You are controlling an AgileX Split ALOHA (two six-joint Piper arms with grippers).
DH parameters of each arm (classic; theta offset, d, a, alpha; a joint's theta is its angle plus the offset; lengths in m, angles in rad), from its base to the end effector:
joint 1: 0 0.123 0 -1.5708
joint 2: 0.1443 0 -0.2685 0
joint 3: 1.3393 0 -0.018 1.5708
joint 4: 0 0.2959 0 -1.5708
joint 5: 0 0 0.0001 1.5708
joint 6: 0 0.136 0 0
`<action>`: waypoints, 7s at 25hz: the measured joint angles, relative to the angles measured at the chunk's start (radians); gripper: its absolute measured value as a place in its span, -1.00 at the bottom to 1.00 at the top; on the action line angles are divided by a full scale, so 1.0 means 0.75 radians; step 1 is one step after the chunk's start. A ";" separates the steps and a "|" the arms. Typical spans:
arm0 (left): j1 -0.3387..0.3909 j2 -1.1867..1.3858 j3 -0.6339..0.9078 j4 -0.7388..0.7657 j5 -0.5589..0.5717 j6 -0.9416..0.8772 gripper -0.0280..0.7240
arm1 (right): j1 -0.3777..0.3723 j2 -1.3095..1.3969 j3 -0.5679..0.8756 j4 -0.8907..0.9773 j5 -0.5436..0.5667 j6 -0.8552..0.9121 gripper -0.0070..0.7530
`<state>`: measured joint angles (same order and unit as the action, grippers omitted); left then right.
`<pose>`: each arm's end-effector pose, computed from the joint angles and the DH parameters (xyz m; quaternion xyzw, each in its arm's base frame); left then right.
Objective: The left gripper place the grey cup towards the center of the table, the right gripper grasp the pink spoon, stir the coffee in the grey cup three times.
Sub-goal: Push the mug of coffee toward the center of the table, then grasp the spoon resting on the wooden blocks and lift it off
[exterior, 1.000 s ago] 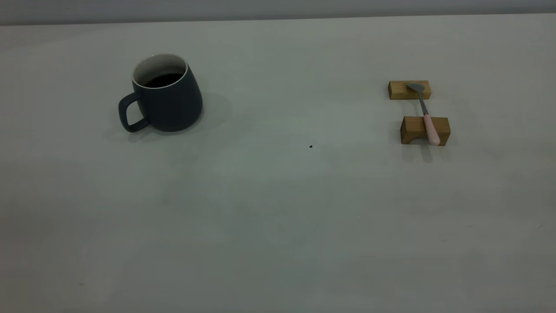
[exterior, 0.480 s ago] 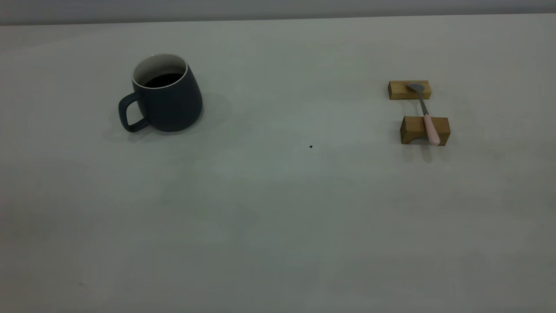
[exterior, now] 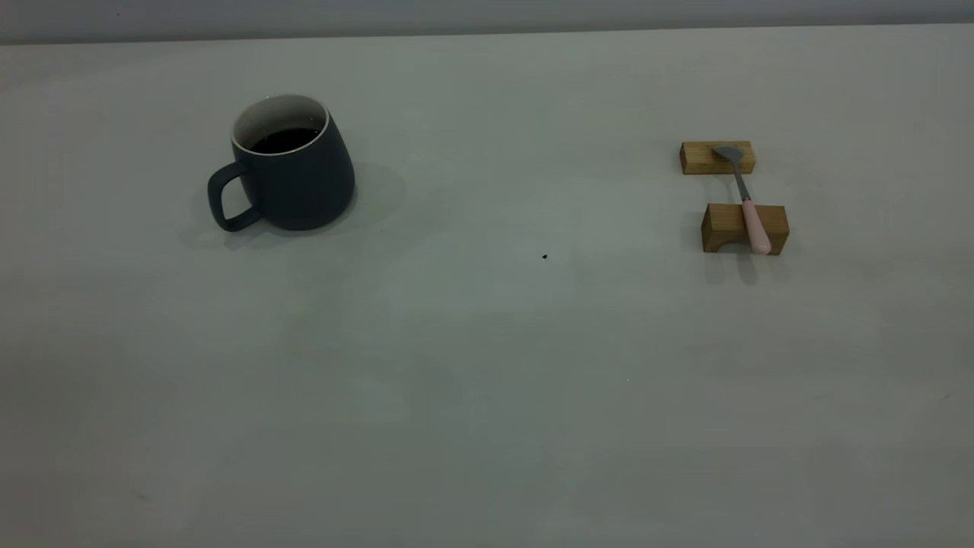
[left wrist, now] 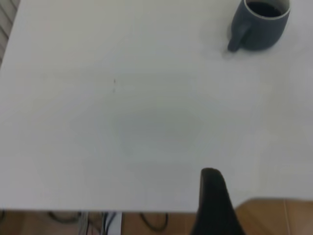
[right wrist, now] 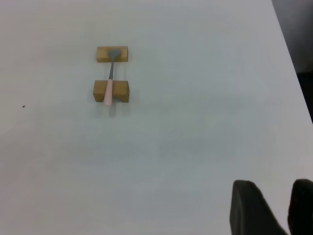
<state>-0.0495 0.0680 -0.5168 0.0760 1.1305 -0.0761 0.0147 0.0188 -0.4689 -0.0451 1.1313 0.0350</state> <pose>0.0955 0.0046 0.2702 -0.0136 0.8825 0.0085 0.4701 0.0927 -0.0042 0.2574 0.0101 0.8828 -0.0109 0.4695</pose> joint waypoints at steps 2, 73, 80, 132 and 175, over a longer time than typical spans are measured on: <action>0.000 0.124 -0.038 -0.005 0.000 0.005 0.58 | 0.000 0.000 0.000 0.000 0.000 0.000 -0.36; -0.264 3.081 -1.363 -0.742 -0.886 2.282 0.58 | 0.000 0.000 0.000 0.000 0.000 0.000 -0.36; -0.397 3.081 -1.364 -0.824 -0.978 2.282 0.58 | 0.000 0.000 0.000 0.000 0.000 0.000 -0.36; -0.235 0.578 0.026 -0.213 -0.045 0.226 0.58 | 0.000 0.000 0.000 0.002 0.000 0.000 -0.36; 0.000 -0.116 0.041 -0.214 0.000 0.168 0.58 | 0.000 1.079 -0.072 0.706 -0.759 -0.485 0.51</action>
<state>-0.0496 -0.0193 -0.4863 -0.0846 1.1303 0.0496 0.0147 0.8278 -0.5232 0.4848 0.5621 -0.3289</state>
